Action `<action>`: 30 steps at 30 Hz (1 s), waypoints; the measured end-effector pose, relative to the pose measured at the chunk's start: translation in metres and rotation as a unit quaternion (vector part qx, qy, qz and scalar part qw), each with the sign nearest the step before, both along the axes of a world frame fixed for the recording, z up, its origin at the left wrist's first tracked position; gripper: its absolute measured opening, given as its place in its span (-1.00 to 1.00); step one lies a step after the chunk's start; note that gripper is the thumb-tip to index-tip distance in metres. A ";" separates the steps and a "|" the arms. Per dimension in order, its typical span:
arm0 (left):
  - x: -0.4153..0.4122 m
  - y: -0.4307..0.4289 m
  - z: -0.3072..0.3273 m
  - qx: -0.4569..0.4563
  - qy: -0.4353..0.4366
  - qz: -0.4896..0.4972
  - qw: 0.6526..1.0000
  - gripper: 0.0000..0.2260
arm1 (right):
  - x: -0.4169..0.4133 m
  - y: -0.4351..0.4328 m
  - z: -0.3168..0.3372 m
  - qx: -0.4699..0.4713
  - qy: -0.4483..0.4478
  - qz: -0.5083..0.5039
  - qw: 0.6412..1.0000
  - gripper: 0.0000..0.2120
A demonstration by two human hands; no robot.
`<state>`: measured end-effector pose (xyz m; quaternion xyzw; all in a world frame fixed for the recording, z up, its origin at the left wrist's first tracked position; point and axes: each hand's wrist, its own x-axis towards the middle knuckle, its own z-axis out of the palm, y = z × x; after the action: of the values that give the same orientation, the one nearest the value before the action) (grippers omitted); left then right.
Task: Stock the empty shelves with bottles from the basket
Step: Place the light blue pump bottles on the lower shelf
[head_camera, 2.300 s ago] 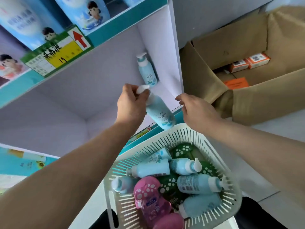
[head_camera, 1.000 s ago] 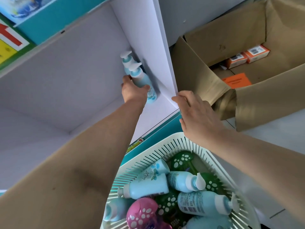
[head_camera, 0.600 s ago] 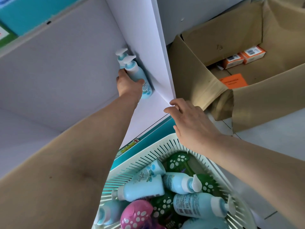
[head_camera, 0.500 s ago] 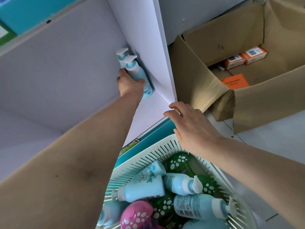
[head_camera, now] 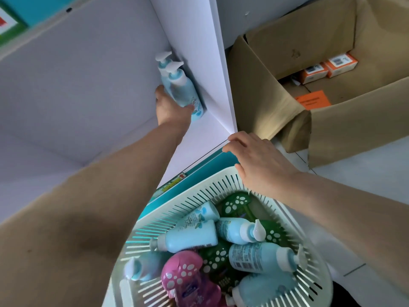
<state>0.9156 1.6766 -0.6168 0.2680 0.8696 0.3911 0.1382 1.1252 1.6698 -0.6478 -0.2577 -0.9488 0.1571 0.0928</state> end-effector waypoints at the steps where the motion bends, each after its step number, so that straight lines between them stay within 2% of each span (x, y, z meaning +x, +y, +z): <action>1: 0.008 -0.014 0.003 -0.006 0.015 -0.025 1.000 -0.38 | 0.004 -0.002 0.001 -0.008 -0.002 0.005 1.000 -0.54; 6: 0.059 -0.097 0.001 0.008 0.078 -0.146 0.986 -0.69 | 0.029 -0.027 -0.001 -0.017 -0.069 0.041 0.997 -0.74; 8: 0.076 -0.125 -0.008 -0.005 0.068 -0.183 0.981 -0.78 | 0.035 -0.038 -0.003 0.030 -0.080 0.065 0.994 -0.81; 10: 0.089 -0.146 -0.020 -0.042 0.052 -0.217 0.974 -0.81 | 0.035 -0.046 -0.002 0.059 -0.072 0.067 0.993 -0.84; 12: 0.096 -0.159 -0.034 -0.116 0.037 -0.257 0.959 -0.82 | 0.032 -0.054 -0.002 -0.004 -0.093 0.046 0.995 -0.81; 15: 0.093 -0.170 -0.052 -0.257 0.042 -0.306 0.916 -0.75 | 0.028 -0.067 -0.008 -0.114 -0.191 0.039 0.974 -0.75; 19: 0.076 -0.177 -0.053 -0.390 0.091 -0.361 0.842 -0.65 | 0.031 -0.072 -0.019 -0.129 -0.304 0.053 0.942 -0.66; 22: 0.067 -0.183 -0.049 -0.477 0.164 -0.389 0.771 -0.65 | 0.032 -0.074 -0.023 -0.132 -0.355 0.052 0.924 -0.75; 24: 0.060 -0.189 -0.049 -0.504 0.189 -0.394 0.745 -0.63 | 0.028 -0.074 -0.022 -0.141 -0.344 0.045 0.927 -0.87; 27: 0.054 -0.198 -0.051 -0.518 0.200 -0.401 0.729 -0.61 | 0.020 -0.067 -0.011 -0.151 -0.262 0.004 0.953 -0.94; 30: 0.046 -0.207 -0.052 -0.542 0.209 -0.411 0.703 -0.68 | 0.009 -0.060 0.004 -0.099 -0.165 -0.007 0.981 -0.70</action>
<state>0.9616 1.4700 -0.6691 0.5525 0.7419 -0.3092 0.2208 1.1347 1.6102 -0.6442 -0.2949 -0.9289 0.2053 -0.0899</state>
